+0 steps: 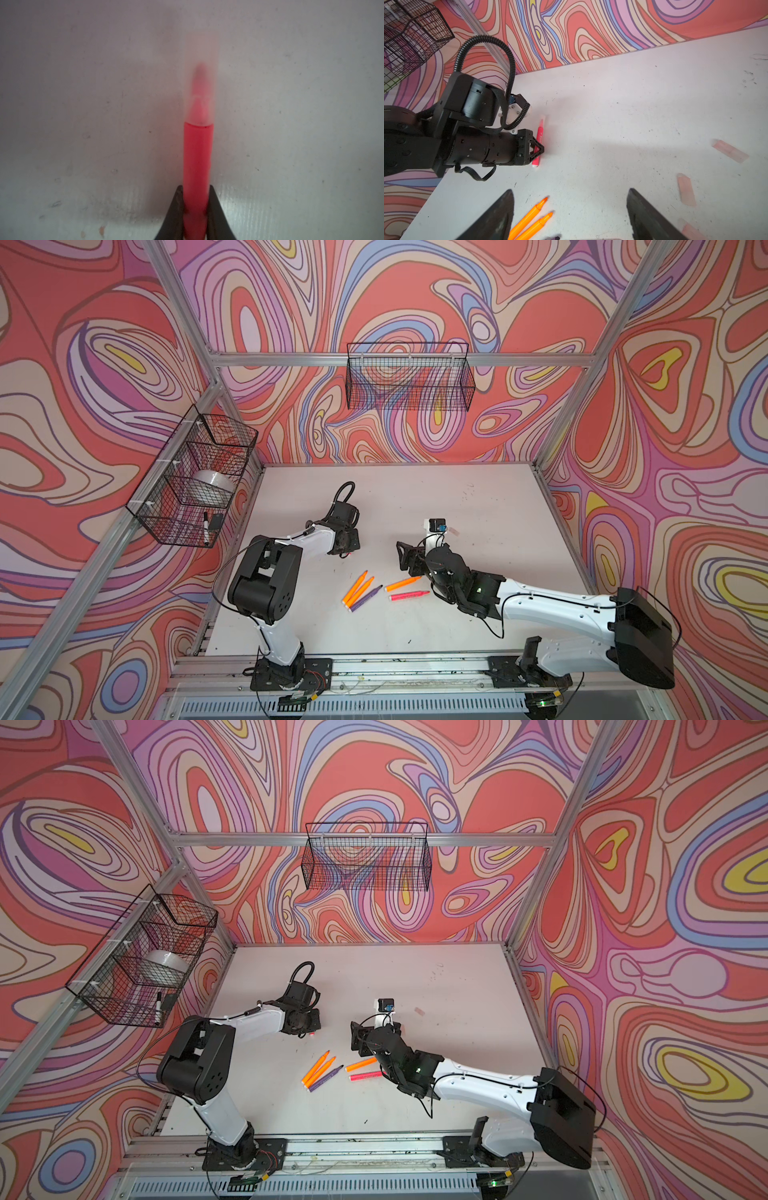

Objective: Insert pens into pen caps
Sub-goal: Place the pen at the center of the table.

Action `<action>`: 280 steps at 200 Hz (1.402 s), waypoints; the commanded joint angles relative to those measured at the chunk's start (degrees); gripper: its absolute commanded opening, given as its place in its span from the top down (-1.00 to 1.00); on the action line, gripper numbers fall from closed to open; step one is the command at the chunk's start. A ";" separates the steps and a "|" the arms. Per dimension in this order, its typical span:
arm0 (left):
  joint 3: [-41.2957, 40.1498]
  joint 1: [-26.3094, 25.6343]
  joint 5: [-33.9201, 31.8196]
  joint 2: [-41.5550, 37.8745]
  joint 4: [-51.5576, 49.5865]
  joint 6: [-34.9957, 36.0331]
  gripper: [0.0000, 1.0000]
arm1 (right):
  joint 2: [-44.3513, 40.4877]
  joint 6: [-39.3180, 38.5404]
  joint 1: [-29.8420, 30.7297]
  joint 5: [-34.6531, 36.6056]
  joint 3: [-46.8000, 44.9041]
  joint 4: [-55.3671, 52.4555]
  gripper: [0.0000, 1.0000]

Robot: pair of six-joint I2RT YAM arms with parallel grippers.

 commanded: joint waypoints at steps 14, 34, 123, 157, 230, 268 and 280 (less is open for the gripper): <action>2.93 -1.56 -3.46 2.64 -5.90 -0.58 0.96 | 0.48 0.65 -0.29 -0.56 -1.21 0.73 -0.75; 3.54 -2.02 -3.37 3.41 -6.04 -0.38 0.89 | 0.23 0.74 -0.29 -0.79 -1.47 0.81 -0.75; 5.11 -2.00 -2.11 3.69 -6.30 1.34 0.50 | -1.10 1.17 -0.37 -1.14 -2.28 0.57 -0.76; 5.74 -1.98 -1.61 2.95 -6.40 2.05 0.36 | -1.82 1.31 -0.34 -1.06 -2.75 0.30 -0.76; 0.58 -3.34 -0.20 -14.06 -4.27 6.83 0.25 | -1.29 6.21 -0.32 -0.17 -3.00 -2.93 -0.69; -21.72 -6.90 14.09 -41.78 18.99 10.58 0.09 | 12.19 18.41 0.60 -10.40 -6.92 9.04 -0.56; -30.24 -6.99 17.86 -50.52 26.36 10.02 0.01 | 15.17 19.88 1.32 -10.38 -6.84 10.94 -0.52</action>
